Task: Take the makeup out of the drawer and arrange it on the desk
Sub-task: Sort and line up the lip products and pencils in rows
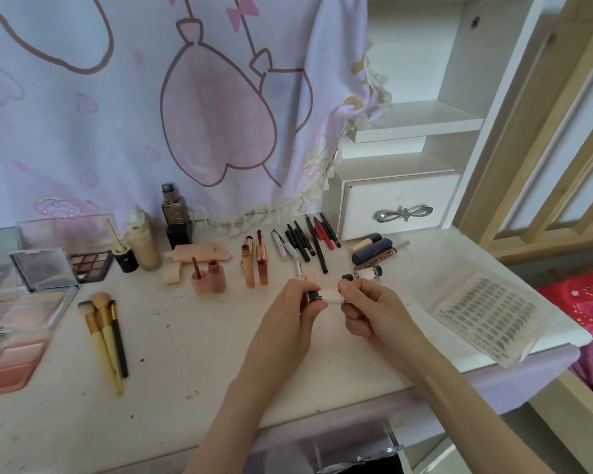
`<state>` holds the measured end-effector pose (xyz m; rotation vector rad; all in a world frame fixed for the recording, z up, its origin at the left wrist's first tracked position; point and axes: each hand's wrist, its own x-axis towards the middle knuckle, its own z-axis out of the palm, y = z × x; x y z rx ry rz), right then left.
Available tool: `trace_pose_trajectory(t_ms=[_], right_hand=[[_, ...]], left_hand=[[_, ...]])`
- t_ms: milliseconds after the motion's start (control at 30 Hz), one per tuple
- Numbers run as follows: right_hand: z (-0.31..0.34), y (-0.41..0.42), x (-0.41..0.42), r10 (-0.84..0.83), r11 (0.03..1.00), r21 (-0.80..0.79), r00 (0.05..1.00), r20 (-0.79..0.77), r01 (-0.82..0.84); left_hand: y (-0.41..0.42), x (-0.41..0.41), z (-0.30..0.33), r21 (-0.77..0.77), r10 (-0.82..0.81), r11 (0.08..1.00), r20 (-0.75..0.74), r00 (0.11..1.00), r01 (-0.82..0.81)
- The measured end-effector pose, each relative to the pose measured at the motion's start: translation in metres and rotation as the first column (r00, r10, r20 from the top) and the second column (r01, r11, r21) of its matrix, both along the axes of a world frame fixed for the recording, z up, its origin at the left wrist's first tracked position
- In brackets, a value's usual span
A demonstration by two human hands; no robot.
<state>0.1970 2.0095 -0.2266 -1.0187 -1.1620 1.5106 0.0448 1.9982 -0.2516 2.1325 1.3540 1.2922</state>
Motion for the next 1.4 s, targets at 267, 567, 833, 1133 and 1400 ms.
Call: trace_pose_trajectory(t_ms=[267,567,833,1133,1400], right_hand=[[-0.014,-0.009,-0.008,-0.102,0.976,0.205,0.988,0.112,0.077],[-0.02,-0.01,-0.005,-0.161,0.946,0.308,0.972,0.172,0.102],[-0.018,-0.008,-0.006,-0.171,0.97,0.175,0.985,0.001,0.169],[-0.023,-0.005,-0.005,-0.169,0.967,0.19,0.985,-0.025,0.171],[-0.02,-0.009,-0.005,-0.192,0.961,0.204,0.981,-0.007,0.189]], left_hand=[[0.007,0.0,-0.004,-0.226,-0.015,0.974,0.049,0.999,0.026],[0.011,-0.002,0.0,-0.311,0.055,0.95,0.159,0.986,-0.003],[0.005,-0.005,0.0,-0.195,-0.076,0.975,0.172,0.982,0.109],[0.005,-0.005,-0.002,-0.279,-0.057,0.956,0.121,0.991,0.089],[0.006,-0.004,-0.003,-0.27,-0.043,0.961,0.072,0.996,0.061]])
